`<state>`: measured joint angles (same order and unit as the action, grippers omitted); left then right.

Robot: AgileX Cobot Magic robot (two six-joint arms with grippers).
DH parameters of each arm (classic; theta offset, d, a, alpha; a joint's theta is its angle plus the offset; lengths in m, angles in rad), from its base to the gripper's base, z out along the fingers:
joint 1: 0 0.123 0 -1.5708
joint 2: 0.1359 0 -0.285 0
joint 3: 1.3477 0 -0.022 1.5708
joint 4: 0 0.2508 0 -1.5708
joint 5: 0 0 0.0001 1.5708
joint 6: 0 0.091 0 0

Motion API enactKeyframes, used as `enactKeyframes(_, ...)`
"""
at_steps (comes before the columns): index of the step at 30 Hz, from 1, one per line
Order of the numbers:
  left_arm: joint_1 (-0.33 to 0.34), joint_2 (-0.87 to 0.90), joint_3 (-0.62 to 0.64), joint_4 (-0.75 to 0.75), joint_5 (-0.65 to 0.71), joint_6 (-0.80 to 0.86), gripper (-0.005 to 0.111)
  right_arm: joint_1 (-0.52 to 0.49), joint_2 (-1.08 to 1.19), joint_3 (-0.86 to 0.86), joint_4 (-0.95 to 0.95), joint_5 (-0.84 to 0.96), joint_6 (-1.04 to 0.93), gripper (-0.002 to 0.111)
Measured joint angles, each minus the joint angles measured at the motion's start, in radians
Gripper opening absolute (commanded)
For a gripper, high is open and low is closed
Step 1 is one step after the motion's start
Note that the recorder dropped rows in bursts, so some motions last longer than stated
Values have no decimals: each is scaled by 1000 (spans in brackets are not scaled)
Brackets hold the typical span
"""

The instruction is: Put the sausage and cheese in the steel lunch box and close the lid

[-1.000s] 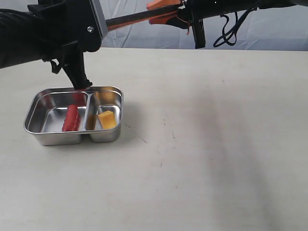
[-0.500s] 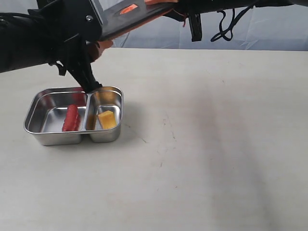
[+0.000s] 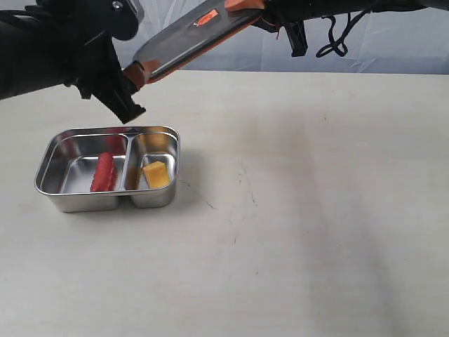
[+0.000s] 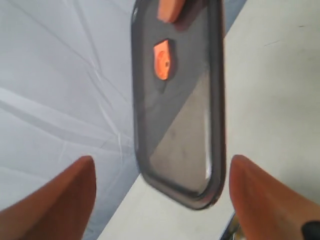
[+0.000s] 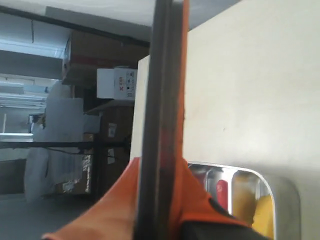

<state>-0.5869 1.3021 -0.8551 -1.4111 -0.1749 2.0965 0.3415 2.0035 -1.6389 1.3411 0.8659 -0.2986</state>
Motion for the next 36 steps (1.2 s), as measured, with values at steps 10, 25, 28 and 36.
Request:
enactKeyframes(10,0,-71,0,-204,-350,0,31,2,0,0,-35,-160,-123,-1)
enactKeyframes(25,16,-98,0,-321,-742,0,0,212,90,36,314,-149,-545,-1)
enactKeyframes(28,54,-129,0,-325,-735,0,0,226,74,73,370,-144,-613,-1)
enactKeyframes(36,161,-174,0,-329,-640,0,0,238,38,243,392,-149,-636,-1)
